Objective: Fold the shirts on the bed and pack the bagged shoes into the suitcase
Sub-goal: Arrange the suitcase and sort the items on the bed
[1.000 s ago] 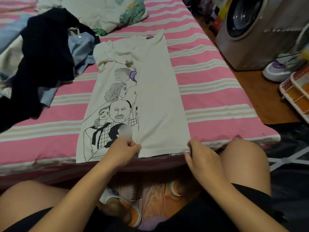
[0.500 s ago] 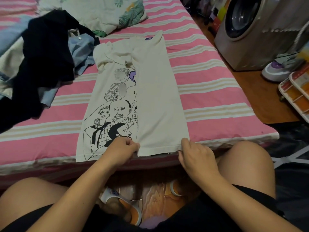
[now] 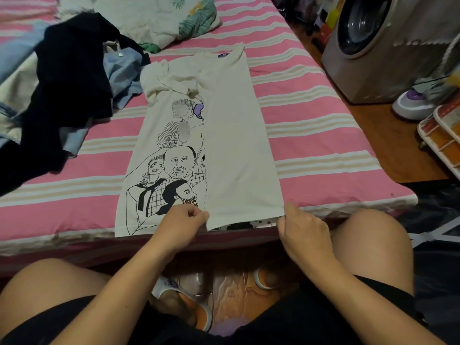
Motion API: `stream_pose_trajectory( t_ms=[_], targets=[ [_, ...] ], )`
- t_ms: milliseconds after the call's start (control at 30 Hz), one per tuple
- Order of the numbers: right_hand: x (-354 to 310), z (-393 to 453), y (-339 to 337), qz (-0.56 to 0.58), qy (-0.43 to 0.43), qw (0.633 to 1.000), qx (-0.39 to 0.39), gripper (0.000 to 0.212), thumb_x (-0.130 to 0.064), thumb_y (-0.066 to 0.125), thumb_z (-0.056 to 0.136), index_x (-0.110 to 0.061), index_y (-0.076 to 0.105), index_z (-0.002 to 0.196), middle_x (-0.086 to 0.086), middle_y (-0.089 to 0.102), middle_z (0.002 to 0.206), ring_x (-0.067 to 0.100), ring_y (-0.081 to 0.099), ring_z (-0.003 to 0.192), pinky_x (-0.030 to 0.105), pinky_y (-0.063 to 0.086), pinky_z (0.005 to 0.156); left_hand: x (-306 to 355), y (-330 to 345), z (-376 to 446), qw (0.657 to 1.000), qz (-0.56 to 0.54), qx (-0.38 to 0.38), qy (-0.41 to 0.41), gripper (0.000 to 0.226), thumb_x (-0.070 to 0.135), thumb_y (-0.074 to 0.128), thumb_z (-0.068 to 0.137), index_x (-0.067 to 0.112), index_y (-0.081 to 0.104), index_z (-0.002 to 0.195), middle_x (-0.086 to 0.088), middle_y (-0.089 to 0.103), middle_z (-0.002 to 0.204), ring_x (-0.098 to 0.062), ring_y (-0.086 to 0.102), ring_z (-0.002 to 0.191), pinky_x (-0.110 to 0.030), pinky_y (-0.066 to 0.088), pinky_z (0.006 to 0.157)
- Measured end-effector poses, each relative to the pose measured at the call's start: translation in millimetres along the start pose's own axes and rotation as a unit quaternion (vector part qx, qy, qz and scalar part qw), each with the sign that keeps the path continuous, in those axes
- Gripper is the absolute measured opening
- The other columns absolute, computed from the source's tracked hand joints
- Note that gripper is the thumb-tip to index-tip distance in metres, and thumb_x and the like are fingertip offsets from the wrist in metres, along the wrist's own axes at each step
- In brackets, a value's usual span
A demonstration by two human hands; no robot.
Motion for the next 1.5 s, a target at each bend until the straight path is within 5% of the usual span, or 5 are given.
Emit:
stream_pose_trajectory(
  t_ms=[433, 667, 867, 1167, 1500],
  targets=[
    [-12, -13, 38, -0.153, -0.103, 0.960, -0.212, 0.028, -0.003, 0.085, 0.054, -0.012, 0.059, 0.060, 0.006, 0.055, 0.050, 0.024, 0.053, 0.041, 0.029, 0.040, 0.046, 5, 2, 2, 0.983, 0.183, 0.013, 0.023, 0.029, 0.032, 0.062, 0.092, 0.011, 0.066, 0.072, 0.002, 0.066, 0.069, -0.018, 0.062, 0.071, -0.029, 0.048, 0.067],
    [-16, 98, -3, 0.010, -0.054, 0.731, -0.680, 0.019, -0.031, 0.057, 0.100, -0.015, 0.066, 0.101, 0.009, 0.072, 0.095, 0.024, 0.067, 0.070, 0.037, 0.058, 0.070, 71, -23, 42, 0.907, 0.327, -0.262, -0.042, 0.043, 0.047, 0.061, 0.094, 0.006, 0.072, 0.086, -0.005, 0.073, 0.070, -0.026, 0.070, 0.059, -0.031, 0.058, 0.059],
    [0, 385, 9, 0.156, 0.014, 0.961, -0.229, 0.025, -0.008, 0.047, 0.097, -0.012, 0.069, 0.110, 0.004, 0.072, 0.108, 0.021, 0.066, 0.081, 0.031, 0.052, 0.077, 171, -138, 233, 0.981, 0.154, 0.102, 0.052, 0.041, 0.041, 0.050, 0.101, 0.002, 0.062, 0.101, -0.018, 0.072, 0.093, -0.034, 0.072, 0.080, -0.044, 0.062, 0.074],
    [0, 605, 128, 0.026, -0.085, 0.979, -0.181, 0.045, -0.016, 0.047, 0.099, -0.020, 0.050, 0.144, 0.012, 0.056, 0.141, 0.036, 0.048, 0.129, 0.040, 0.042, 0.104, 210, -158, 417, 0.930, 0.319, 0.178, 0.049, 0.060, 0.057, 0.037, 0.100, 0.014, 0.047, 0.141, -0.013, 0.047, 0.144, -0.036, 0.039, 0.132, -0.049, 0.034, 0.105],
    [-4, 634, 173, -0.093, -0.108, 0.987, -0.081, 0.027, -0.033, 0.052, 0.097, -0.018, 0.062, 0.116, 0.010, 0.058, 0.118, 0.035, 0.048, 0.112, 0.042, 0.038, 0.095, 179, -216, 427, 0.973, 0.047, 0.218, 0.050, 0.032, 0.038, 0.063, 0.095, 0.006, 0.058, 0.090, -0.011, 0.064, 0.092, -0.026, 0.059, 0.081, -0.034, 0.045, 0.072]
  ],
)
Point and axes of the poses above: each hand's wrist, its own z-axis towards the middle knuckle, its own y-axis out of the palm, x = y × z, the point moved 8 cm from there along z, towards the middle knuckle
